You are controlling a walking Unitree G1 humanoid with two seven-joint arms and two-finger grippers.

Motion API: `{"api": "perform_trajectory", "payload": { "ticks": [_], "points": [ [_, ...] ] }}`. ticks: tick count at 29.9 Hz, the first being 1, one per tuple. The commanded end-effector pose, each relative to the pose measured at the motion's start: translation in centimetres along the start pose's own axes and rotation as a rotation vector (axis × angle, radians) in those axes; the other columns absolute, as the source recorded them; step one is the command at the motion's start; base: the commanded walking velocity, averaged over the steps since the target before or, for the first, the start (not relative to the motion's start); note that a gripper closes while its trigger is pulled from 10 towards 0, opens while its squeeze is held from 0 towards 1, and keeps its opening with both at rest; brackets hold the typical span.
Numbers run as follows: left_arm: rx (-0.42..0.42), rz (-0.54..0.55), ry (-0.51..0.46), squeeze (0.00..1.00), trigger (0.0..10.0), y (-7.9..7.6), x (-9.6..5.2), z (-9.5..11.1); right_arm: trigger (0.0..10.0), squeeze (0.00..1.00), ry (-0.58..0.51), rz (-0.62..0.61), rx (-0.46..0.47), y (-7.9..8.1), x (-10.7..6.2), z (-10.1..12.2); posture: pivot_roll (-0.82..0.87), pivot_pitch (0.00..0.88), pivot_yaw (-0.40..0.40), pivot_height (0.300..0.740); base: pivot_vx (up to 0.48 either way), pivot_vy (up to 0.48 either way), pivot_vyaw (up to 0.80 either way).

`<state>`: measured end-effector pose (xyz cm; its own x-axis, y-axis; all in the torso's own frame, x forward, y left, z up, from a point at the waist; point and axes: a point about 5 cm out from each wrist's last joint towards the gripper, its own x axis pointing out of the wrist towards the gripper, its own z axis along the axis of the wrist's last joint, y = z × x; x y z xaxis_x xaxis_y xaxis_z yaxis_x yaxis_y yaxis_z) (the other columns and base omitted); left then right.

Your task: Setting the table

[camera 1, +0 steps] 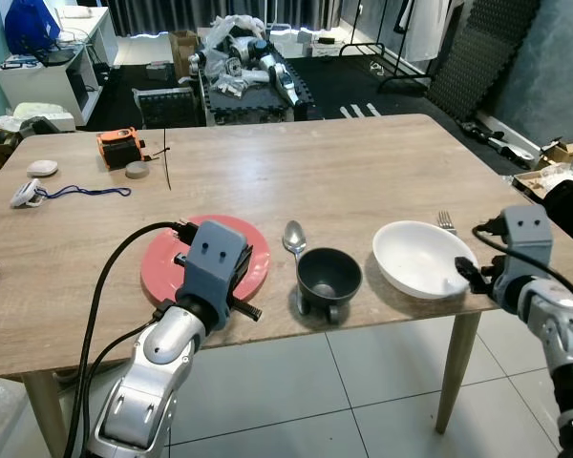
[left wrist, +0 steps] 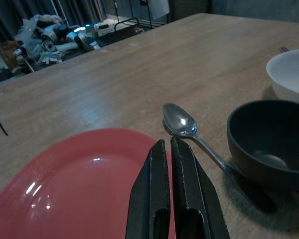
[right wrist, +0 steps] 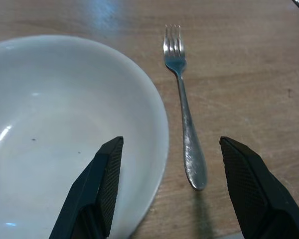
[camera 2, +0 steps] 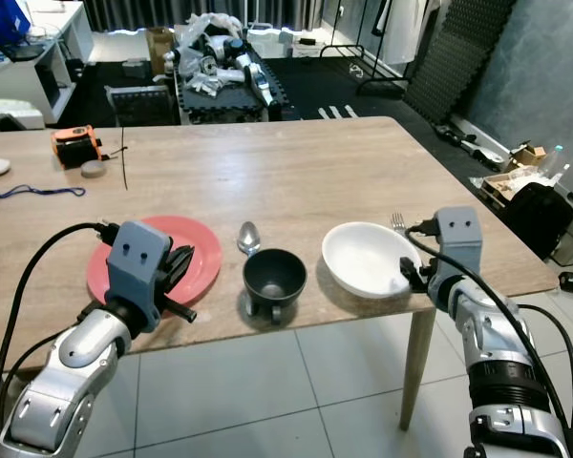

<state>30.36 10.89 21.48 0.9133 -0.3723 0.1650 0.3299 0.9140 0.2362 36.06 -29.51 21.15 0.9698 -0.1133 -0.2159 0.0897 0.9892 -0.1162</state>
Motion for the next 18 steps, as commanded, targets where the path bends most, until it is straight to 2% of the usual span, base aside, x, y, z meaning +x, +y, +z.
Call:
{"api": "perform_trajectory", "payload": {
  "ticks": [1, 8, 9, 11, 12, 13, 15, 16, 18],
  "points": [
    [-0.002, -0.004, 0.017, 0.0, 10.0, -0.2, -0.3, -0.3, 10.0, 0.0, 0.049, -0.02, 0.023, -0.3, 0.0, -1.0, 0.0, 0.151, 0.065, 0.74, 0.0, 0.0, 0.0],
    [-0.005, -0.005, 0.019, 0.0, 10.0, -0.3, -0.3, -0.3, 10.0, 0.0, 0.158, 0.069, 0.098, 1.3, 0.1, -2.7, -0.01, 0.162, 0.058, 0.74, 0.0, 0.0, 0.0],
    [-0.005, -0.003, 0.02, 0.0, 10.0, -0.3, -0.4, -0.3, 8.7, 0.0, 0.196, 0.084, 0.119, 1.6, 0.3, -3.3, -0.01, 0.163, 0.058, 0.74, 0.0, 0.0, 0.0],
    [-0.006, -0.003, 0.02, 0.0, 10.0, -0.3, -0.4, -0.3, 8.7, 0.0, 0.211, 0.089, 0.131, 1.7, 0.3, -3.5, -0.01, 0.163, 0.058, 0.74, 0.0, 0.0, 0.0],
    [-0.006, -0.001, 0.02, 0.0, 10.0, -0.3, -0.4, -0.3, 3.9, 0.0, 0.223, 0.094, 0.14, 1.8, 0.4, -3.7, -0.01, 0.163, 0.058, 0.74, 0.0, 0.0, 0.0],
    [-0.006, -0.001, 0.02, 0.0, 10.0, -0.3, -0.4, -0.3, 3.9, 0.0, 0.223, 0.094, 0.14, 1.8, 0.4, -3.7, -0.01, 0.163, 0.058, 0.74, 0.0, 0.0, 0.0],
    [-0.006, 0.002, 0.021, 0.0, 10.0, -0.2, -0.4, -0.3, 0.0, 0.0, 0.238, 0.1, 0.167, 2.1, 0.6, -3.8, 0.0, 0.161, 0.051, 0.74, 0.0, 0.0, 0.0],
    [-0.006, 0.002, 0.021, 0.0, 10.0, -0.2, -0.4, -0.3, 0.0, 0.0, 0.238, 0.1, 0.167, 2.1, 0.6, -3.8, 0.0, 0.161, 0.051, 0.74, 0.0, 0.0, 0.0],
    [-0.004, 0.008, 0.021, 0.0, 10.0, -0.1, -0.5, -0.3, 0.0, 0.0, 0.218, 0.103, 0.237, 2.3, 0.8, -3.3, 0.0, 0.158, 0.049, 0.74, 0.0, 0.0, 0.0]
  ]
}}
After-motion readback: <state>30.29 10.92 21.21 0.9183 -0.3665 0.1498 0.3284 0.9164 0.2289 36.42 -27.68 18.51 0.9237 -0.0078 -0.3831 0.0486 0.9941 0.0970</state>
